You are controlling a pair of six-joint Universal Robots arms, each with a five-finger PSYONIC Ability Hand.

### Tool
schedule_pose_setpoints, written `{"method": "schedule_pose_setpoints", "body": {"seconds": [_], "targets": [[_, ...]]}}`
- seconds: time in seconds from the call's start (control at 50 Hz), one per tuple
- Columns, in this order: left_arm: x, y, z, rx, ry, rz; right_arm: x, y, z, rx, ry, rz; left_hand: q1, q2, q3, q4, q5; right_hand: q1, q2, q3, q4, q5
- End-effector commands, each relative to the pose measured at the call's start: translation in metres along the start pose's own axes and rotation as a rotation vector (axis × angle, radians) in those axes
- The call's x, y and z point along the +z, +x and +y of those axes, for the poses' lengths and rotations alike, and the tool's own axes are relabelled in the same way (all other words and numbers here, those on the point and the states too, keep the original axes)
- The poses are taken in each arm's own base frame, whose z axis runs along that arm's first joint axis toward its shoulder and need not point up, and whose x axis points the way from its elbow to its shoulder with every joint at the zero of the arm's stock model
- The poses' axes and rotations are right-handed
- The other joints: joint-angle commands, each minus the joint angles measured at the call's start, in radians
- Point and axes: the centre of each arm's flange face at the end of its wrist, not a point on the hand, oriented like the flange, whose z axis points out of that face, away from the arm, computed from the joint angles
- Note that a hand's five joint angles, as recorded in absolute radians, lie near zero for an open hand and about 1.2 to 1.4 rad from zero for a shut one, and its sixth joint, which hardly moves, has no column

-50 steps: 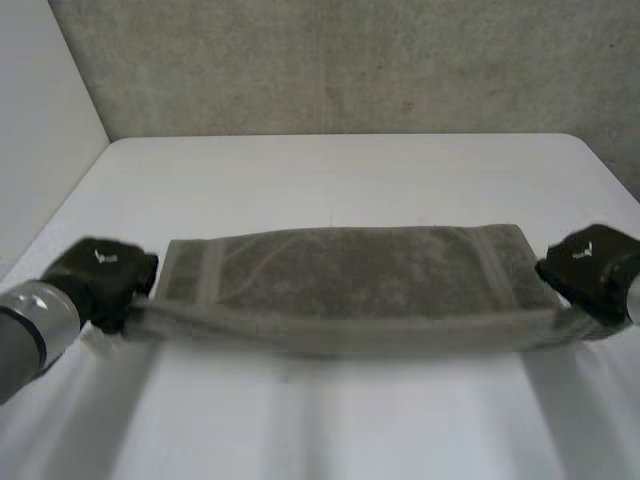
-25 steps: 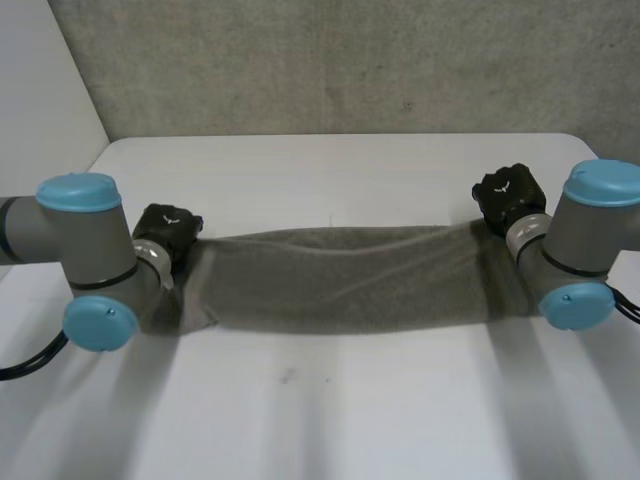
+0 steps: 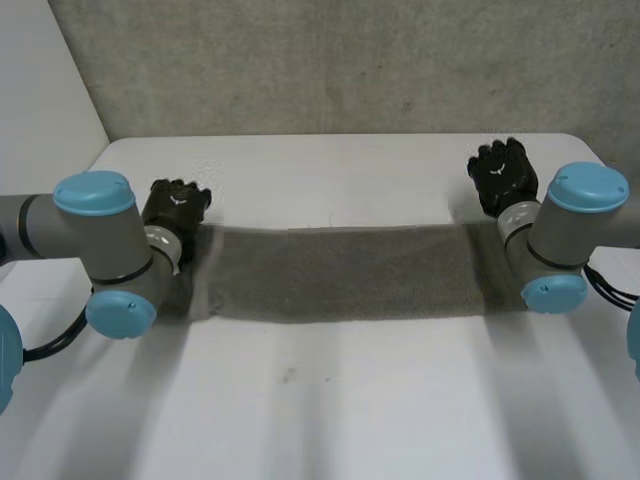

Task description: Fold the towel.

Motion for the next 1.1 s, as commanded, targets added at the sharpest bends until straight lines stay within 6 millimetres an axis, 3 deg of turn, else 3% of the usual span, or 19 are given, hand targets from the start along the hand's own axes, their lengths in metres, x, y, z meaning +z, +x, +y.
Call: {"method": "schedule_pose_setpoints", "body": {"seconds": [0.02, 0.12, 0.2, 0.24, 0.3, 0.34, 0.4, 0.46, 0.62, 0.74, 0.9, 0.94, 0.96, 0.98, 1.1], "targets": [[-0.013, -0.002, -0.016, -0.046, 0.023, 0.002, -0.011, 0.037, -0.033, 0.077, 0.051, 0.066, -0.193, -0.248, -0.289, -0.274, -0.288, -0.295, -0.259, -0.295, -0.306, -0.322], [-0.036, -0.017, -0.039, -0.117, 0.069, -0.012, -0.036, 0.058, -0.057, 0.183, 0.07, 0.061, -0.193, -0.248, -0.289, -0.274, -0.288, -0.295, -0.259, -0.295, -0.306, -0.322], [-0.058, -0.027, -0.054, -0.156, 0.107, -0.03, -0.056, 0.067, -0.063, 0.216, 0.027, 0.029, -0.193, -0.248, -0.289, -0.274, -0.288, -0.295, -0.259, -0.295, -0.306, -0.322], [-0.067, -0.03, -0.055, -0.158, 0.105, -0.033, -0.075, 0.075, -0.051, 0.235, -0.089, -0.022, -0.193, -0.248, -0.289, -0.274, -0.288, -0.295, -0.259, -0.295, -0.306, -0.322], [-0.082, -0.033, -0.056, -0.158, 0.103, -0.032, -0.085, 0.077, -0.043, 0.247, -0.154, -0.057, -0.193, -0.248, -0.289, -0.274, -0.288, -0.295, -0.259, -0.295, -0.306, -0.322], [-0.091, -0.033, -0.056, -0.16, 0.101, -0.03, -0.103, 0.073, -0.028, 0.28, -0.27, -0.141, -0.193, -0.248, -0.289, -0.274, -0.288, -0.223, -0.188, -0.223, -0.235, -0.25], [-0.103, -0.034, -0.056, -0.169, 0.097, -0.027, -0.114, 0.066, -0.011, 0.315, -0.339, -0.195, -0.193, -0.248, -0.289, -0.274, -0.288, -0.103, -0.068, -0.103, -0.115, -0.13], [-0.11, -0.032, -0.054, -0.193, 0.088, -0.021, -0.118, 0.064, 0.005, 0.344, -0.334, -0.226, -0.193, -0.248, -0.289, -0.274, -0.288, 0.079, 0.114, 0.079, 0.067, 0.052], [-0.118, -0.031, -0.05, -0.25, 0.075, -0.01, -0.118, 0.054, 0.036, 0.373, -0.302, -0.255, -0.193, -0.248, -0.289, -0.274, -0.288, 0.165, 0.2, 0.165, 0.153, 0.138], [-0.12, -0.027, -0.046, -0.256, 0.061, -0.001, -0.113, 0.05, 0.05, 0.373, -0.316, -0.25, -0.193, -0.248, -0.289, -0.274, -0.288, 0.18, 0.215, 0.179, 0.168, 0.152], [-0.12, -0.026, -0.045, -0.256, 0.062, 0.014, -0.109, 0.046, 0.065, 0.382, -0.346, -0.252, -0.193, -0.248, -0.289, -0.274, -0.288, 0.503, 0.538, 0.502, 0.491, 0.475], [-0.12, -0.026, -0.045, -0.256, 0.062, 0.014, -0.108, 0.046, 0.07, 0.38, -0.356, -0.248, -0.193, -0.248, -0.289, -0.274, -0.288, 0.747, 0.782, 0.747, 0.735, 0.72], [-0.12, -0.026, -0.045, -0.256, 0.062, 0.014, -0.108, 0.046, 0.07, 0.38, -0.356, -0.248, -0.193, -0.248, -0.289, -0.274, -0.288, 0.749, 0.784, 0.749, 0.737, 0.722], [-0.12, -0.026, -0.045, -0.256, 0.062, 0.014, -0.107, 0.047, 0.071, 0.375, -0.357, -0.244, -0.193, -0.248, -0.289, -0.274, -0.288, 0.925, 0.96, 0.925, 0.914, 0.898], [-0.121, -0.026, -0.046, -0.257, 0.064, 0.015, -0.101, 0.068, 0.081, 0.351, -0.372, -0.173, -0.193, -0.248, -0.289, -0.274, -0.288, 0.927, 0.962, 0.927, 0.915, 0.9]]}}
